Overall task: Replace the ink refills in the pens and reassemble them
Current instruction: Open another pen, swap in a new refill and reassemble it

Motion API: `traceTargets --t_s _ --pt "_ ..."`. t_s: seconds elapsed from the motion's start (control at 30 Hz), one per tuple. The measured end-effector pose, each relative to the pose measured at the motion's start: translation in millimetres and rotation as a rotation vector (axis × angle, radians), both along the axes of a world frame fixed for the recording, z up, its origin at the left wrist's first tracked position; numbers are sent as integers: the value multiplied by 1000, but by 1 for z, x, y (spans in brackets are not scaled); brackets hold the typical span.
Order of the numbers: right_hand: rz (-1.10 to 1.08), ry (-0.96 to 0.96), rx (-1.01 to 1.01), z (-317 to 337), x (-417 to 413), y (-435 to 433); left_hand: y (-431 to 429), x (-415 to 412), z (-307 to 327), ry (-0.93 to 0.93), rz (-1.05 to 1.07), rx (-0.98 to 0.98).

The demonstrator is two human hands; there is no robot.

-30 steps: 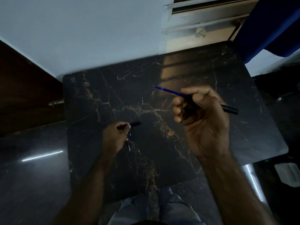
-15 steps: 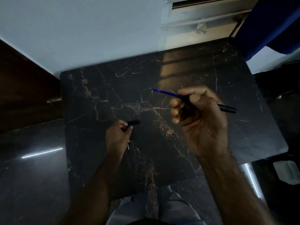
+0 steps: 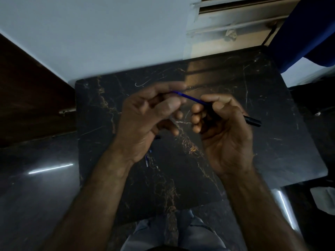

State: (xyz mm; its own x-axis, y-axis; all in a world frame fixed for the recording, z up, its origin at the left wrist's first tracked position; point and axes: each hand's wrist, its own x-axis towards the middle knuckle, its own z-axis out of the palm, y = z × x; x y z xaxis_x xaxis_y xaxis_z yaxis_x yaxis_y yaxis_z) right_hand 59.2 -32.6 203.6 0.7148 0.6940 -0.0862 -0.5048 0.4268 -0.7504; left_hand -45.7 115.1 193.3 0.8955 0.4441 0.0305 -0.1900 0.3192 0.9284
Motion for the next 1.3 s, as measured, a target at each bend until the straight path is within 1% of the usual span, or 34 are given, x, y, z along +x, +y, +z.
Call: traceTargets --t_s 0.07,0.2,0.33,0.43,0.47,0.5,0.53,0.57,0.6,0.63,0.7,0.73,0.83,0.87,1.0,1.13,1.2,1.3 --pt "6 -2 25 3 -1 4 -7 10 13 -7 49 37" --pt "5 -10 42 5 0 4 -13 11 12 30 156 -61" --pt "20 -14 28 0 -3 -3 -12 4 2 49 233 -80" --pt "18 -3 32 -3 -3 -11 17 -9 -3 8 406 -205" --pt "15 -5 29 -3 -1 -14 30 -14 -7 28 468 -206" --pt "14 -10 27 -4 0 -17 41 -19 -14 92 522 -148" --pt "16 -15 27 -3 2 -20 48 -25 -26 208 548 -45" --pt "18 -19 27 -3 3 -21 49 -28 -41 363 526 71" --pt "21 -21 28 -2 4 -22 46 -30 -58 520 447 173" --pt "23 -23 26 -1 5 -22 39 -32 -78 650 322 244" --pt "26 -28 18 0 6 -21 20 -37 -117 838 105 360" --pt "26 -32 19 1 6 -20 12 -39 -135 897 65 401" --pt "30 -42 13 -1 4 -20 -4 -40 -171 1005 114 400" --pt "32 -44 5 -2 3 -21 -8 -39 -178 1031 121 432" --pt "31 -35 -21 -4 3 -24 -16 -32 -191 1102 104 687" --pt "36 -50 -25 -5 3 -26 -17 -30 -195 1183 127 887" --pt "39 -51 -23 -5 4 -26 -17 -30 -197 1199 153 923" --pt "47 -46 -21 -4 5 -26 -16 -31 -201 1225 182 927"
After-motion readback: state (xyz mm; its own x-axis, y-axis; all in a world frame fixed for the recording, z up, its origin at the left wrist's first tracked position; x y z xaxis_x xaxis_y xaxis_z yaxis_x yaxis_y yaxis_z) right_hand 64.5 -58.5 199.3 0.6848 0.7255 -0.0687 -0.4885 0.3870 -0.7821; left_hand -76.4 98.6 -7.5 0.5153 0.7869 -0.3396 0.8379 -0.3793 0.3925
